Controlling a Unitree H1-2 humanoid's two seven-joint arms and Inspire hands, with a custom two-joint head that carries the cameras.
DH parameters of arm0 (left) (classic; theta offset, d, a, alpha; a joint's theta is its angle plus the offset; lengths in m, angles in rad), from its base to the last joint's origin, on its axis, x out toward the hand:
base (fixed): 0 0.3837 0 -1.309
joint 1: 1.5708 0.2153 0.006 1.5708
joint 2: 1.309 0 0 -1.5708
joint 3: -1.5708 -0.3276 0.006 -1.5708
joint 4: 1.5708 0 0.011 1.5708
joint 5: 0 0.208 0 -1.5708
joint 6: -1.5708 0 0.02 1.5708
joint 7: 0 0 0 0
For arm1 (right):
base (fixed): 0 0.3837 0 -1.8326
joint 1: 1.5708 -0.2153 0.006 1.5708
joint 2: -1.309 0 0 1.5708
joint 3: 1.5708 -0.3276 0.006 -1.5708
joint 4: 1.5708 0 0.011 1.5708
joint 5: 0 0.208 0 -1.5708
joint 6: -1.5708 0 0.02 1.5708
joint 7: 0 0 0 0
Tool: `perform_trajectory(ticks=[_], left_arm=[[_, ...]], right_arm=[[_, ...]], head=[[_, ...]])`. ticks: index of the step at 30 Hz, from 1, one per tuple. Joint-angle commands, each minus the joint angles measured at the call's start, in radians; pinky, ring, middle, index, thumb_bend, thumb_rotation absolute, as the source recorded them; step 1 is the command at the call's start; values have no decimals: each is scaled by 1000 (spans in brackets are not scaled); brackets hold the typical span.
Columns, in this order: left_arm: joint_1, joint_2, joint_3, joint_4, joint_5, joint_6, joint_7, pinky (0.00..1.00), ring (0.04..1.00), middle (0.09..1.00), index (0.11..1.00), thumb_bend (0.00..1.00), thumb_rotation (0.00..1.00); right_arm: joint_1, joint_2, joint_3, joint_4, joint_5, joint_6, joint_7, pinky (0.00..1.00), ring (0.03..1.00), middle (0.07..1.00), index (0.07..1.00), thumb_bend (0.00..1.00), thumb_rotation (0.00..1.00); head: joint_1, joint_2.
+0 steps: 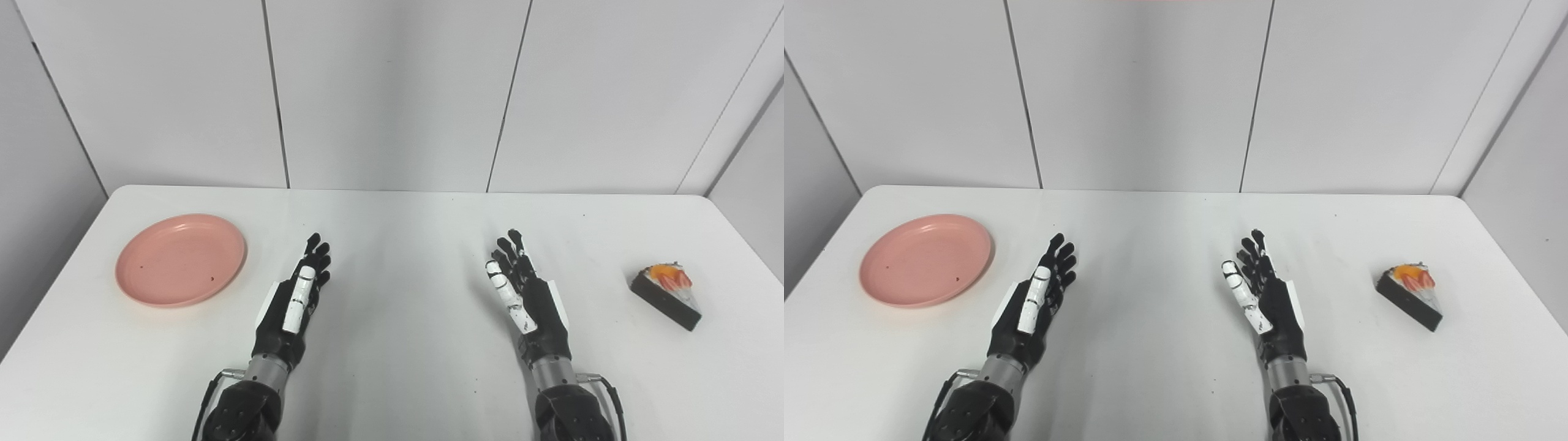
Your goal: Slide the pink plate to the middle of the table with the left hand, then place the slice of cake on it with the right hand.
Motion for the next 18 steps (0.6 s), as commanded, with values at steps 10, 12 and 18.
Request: perform_trajectory(ticks=[10, 12, 18], left_arm=[[19, 8, -8, 22, 9, 31, -4, 1000, 1000, 1000, 1000, 666, 1000], [18, 8, -7, 23, 5, 32, -6, 1000, 1000, 1000, 1000, 664, 1000], [18, 4, -4, 24, 0, 27, -4, 1000, 1000, 1000, 1000, 662, 1000]], right_arm=[[-22, -1, 1, -16, -2, -21, 8, 954, 926, 945, 978, 475, 685], [-22, 1, 0, -14, -1, -21, 6, 954, 923, 943, 977, 479, 684], [-25, -1, 0, -8, -4, -24, 5, 952, 923, 945, 979, 478, 680]], head=[[-1, -3], [-1, -3], [-1, -2]])
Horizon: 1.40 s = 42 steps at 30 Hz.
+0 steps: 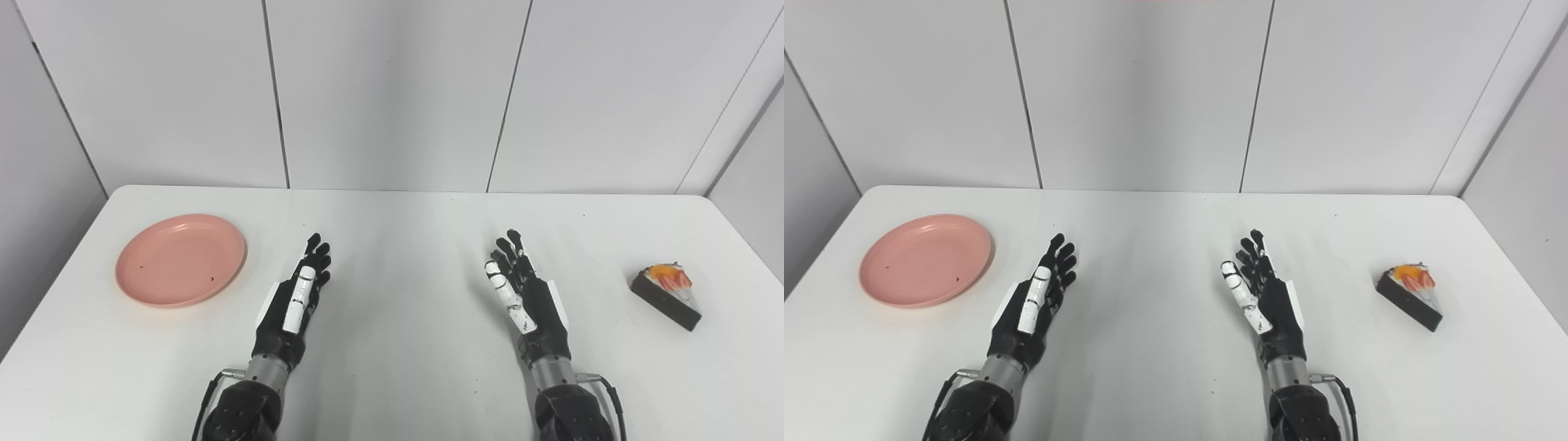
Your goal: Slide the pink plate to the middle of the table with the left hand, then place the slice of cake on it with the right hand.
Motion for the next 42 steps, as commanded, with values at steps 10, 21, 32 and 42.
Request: perform_trajectory(ticks=[10, 21, 32, 42], left_arm=[[15, 8, -5, 32, 0, 21, -8, 1000, 1000, 1000, 1000, 673, 1000], [11, 10, -6, 46, 3, 13, -8, 1000, 1000, 1000, 1000, 665, 1000], [2, 1, -11, 82, 15, -8, 3, 1000, 1000, 1000, 1000, 673, 1000], [-35, -15, -15, 163, 100, -145, 73, 988, 1000, 1000, 1000, 692, 1000]], right_arm=[[-25, 0, 0, -13, 2, -18, 13, 955, 926, 945, 975, 466, 668], [-26, 2, 1, -9, -2, -18, 6, 955, 924, 941, 975, 487, 667], [-23, -15, -3, 19, 7, -47, 17, 948, 923, 947, 980, 504, 682], [-24, -38, -21, 62, 39, -98, 43, 954, 918, 945, 980, 517, 686]], head=[[0, -4], [1, -10], [65, -37], [200, -80]])
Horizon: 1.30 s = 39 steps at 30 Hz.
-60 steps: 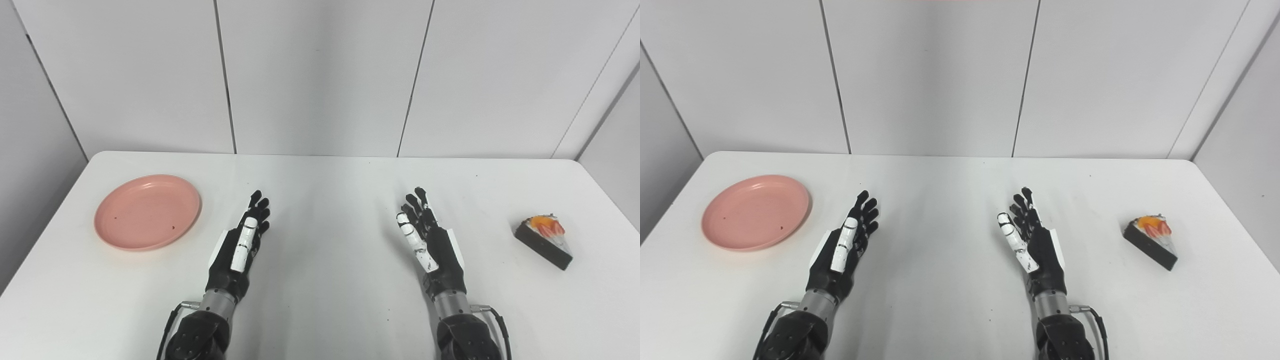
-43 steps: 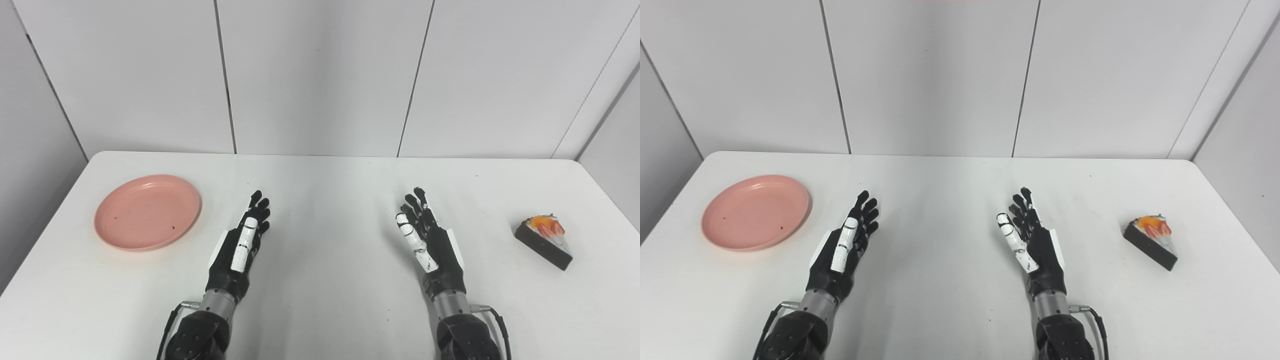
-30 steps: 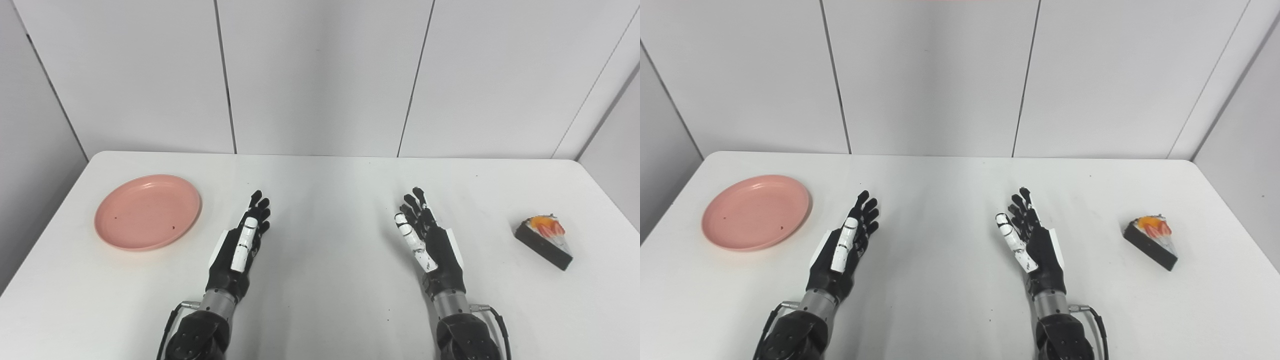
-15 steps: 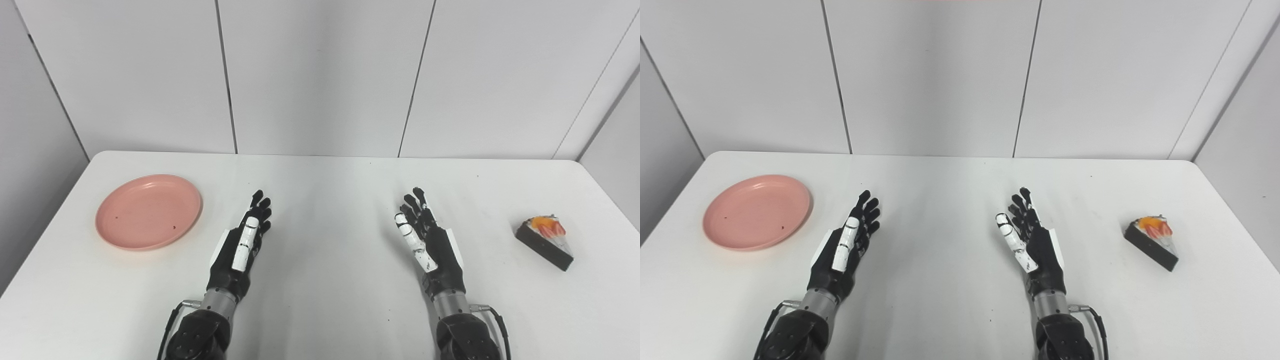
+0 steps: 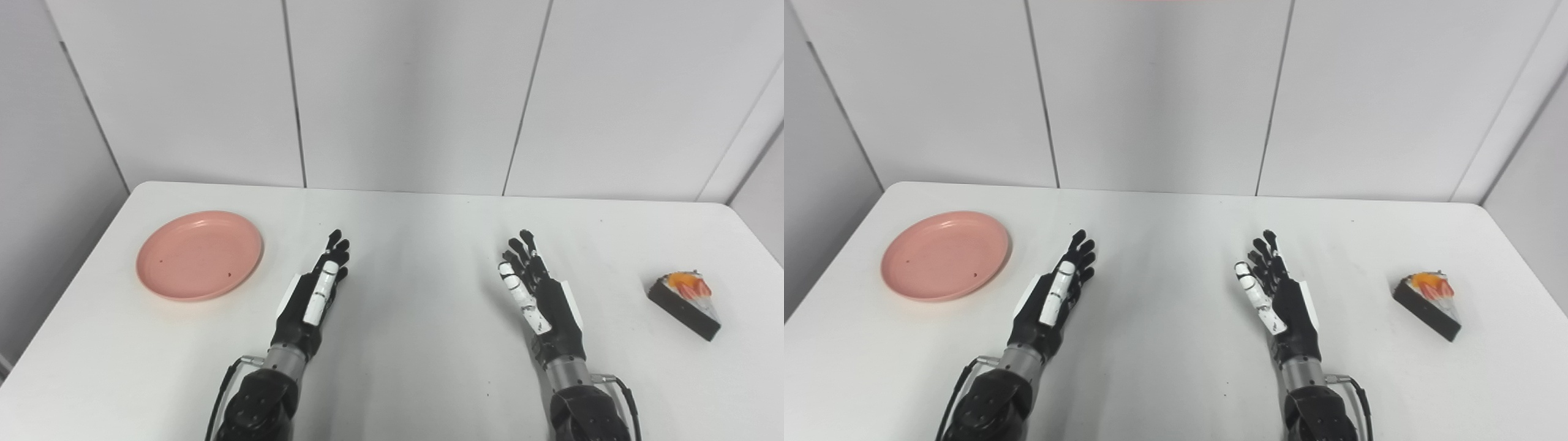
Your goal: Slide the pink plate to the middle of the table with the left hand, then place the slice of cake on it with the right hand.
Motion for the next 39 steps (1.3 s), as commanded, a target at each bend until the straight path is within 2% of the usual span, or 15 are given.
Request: perform_trajectory(ticks=[1, 3, 5, 10, 12, 16, 20, 23, 27, 34, 39], left_arm=[[28, -8, 2, 50, 17, -50, 26, 988, 1000, 1000, 1000, 700, 1000], [14, -9, 11, 54, 10, -60, 33, 995, 1000, 1000, 1000, 680, 1000], [-10, -6, 23, 80, 15, -98, 54, 999, 1000, 1000, 1000, 683, 1000], [-48, 5, 60, 75, 28, -98, 110, 1000, 1000, 1000, 1000, 713, 1000], [-62, 11, 81, 68, 35, -109, 145, 945, 973, 975, 974, 666, 1000], [-106, 40, 143, 73, -36, -119, 131, 953, 956, 960, 965, 661, 1000], [-130, 82, 170, 45, -6, -93, 159, 957, 932, 931, 938, 678, 1000], [-152, 124, 210, 41, -42, -98, 160, 996, 941, 919, 923, 709, 1000], [-171, 158, 266, 27, -84, -73, 172, 1000, 923, 898, 906, 723, 1000], [-198, 203, 342, 40, -134, -78, 200, 958, 877, 859, 874, 735, 1000], [-207, 229, 369, 33, -140, -71, 218, 877, 847, 839, 852, 743, 1000]], right_arm=[[-5, -12, -13, 24, 15, -64, 15, 960, 921, 947, 982, 519, 686], [-8, -12, -19, 35, 34, -66, 25, 975, 925, 950, 983, 513, 673], [-11, -15, -22, 42, 41, -73, 29, 975, 925, 948, 980, 508, 666], [-11, -25, -25, 49, 39, -87, 34, 961, 919, 946, 976, 481, 670], [-11, -26, -26, 52, 39, -92, 36, 958, 912, 942, 969, 465, 667], [-9, -25, -26, 49, 31, -89, 30, 959, 914, 941, 968, 450, 662], [-8, -22, -29, 52, 36, -96, 33, 958, 915, 937, 965, 443, 643], [-6, -28, -25, 46, 25, -91, 35, 968, 921, 945, 972, 440, 669], [-5, -27, -30, 47, 33, -91, 37, 973, 923, 943, 971, 438, 652], [-8, -27, -31, 53, 24, -96, 31, 950, 911, 936, 963, 441, 658], [-8, -24, -36, 55, 35, -96, 33, 955, 911, 932, 960, 452, 644]], head=[[20, -7], [35, -11], [46, -16], [49, -25], [48, -27], [52, -31], [55, -36], [58, -39], [61, -40], [62, -40], [63, -38]])
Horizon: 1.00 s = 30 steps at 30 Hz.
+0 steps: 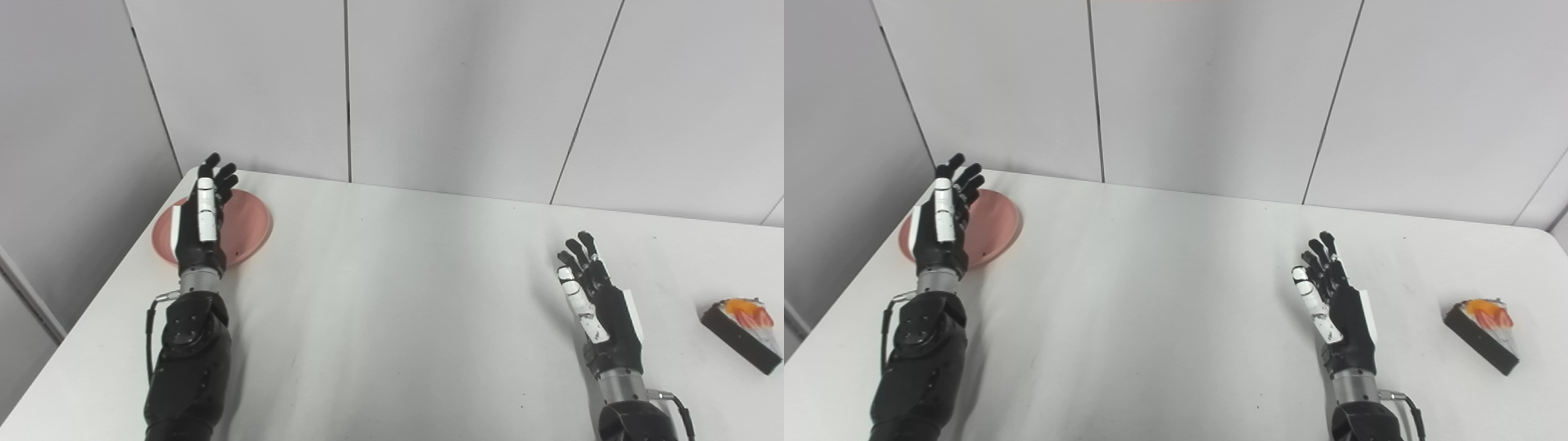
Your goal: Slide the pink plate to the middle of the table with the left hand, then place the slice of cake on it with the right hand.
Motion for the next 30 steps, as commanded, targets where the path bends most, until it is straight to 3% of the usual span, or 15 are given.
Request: perform_trajectory(ticks=[1, 8, 11, 19, 24, 30], left_arm=[[-54, 23, 7, -42, -7, -6, 16, 866, 842, 836, 849, 745, 1000], [-52, 32, 11, -52, -10, -2, 25, 899, 847, 834, 844, 737, 1000], [-55, 42, 23, -45, -16, -11, 31, 867, 840, 834, 848, 728, 1000], [-72, 119, 45, 65, 29, -82, 69, 888, 844, 828, 846, 729, 1000], [-68, 166, 31, 112, 65, -82, 81, 935, 849, 838, 864, 743, 1000], [-68, 198, 26, 161, 75, -106, 82, 923, 868, 864, 885, 732, 1000]], right_arm=[[16, -2, -10, 23, 3, -47, 0, 955, 911, 931, 959, 456, 645], [16, -3, -8, 22, -10, -46, 0, 955, 913, 937, 963, 459, 674], [15, -2, -9, 22, -4, -47, 3, 954, 913, 936, 962, 456, 665], [20, -5, -9, 13, -12, -40, 3, 946, 913, 936, 964, 458, 679], [18, 0, -16, 16, 0, -44, 3, 942, 911, 932, 960, 455, 641], [18, -1, -16, 18, 10, -44, 9, 952, 914, 934, 963, 449, 634]], head=[[-1, 0], [-2, -1], [-1, -2], [1, 0], [3, -1], [3, -2]])
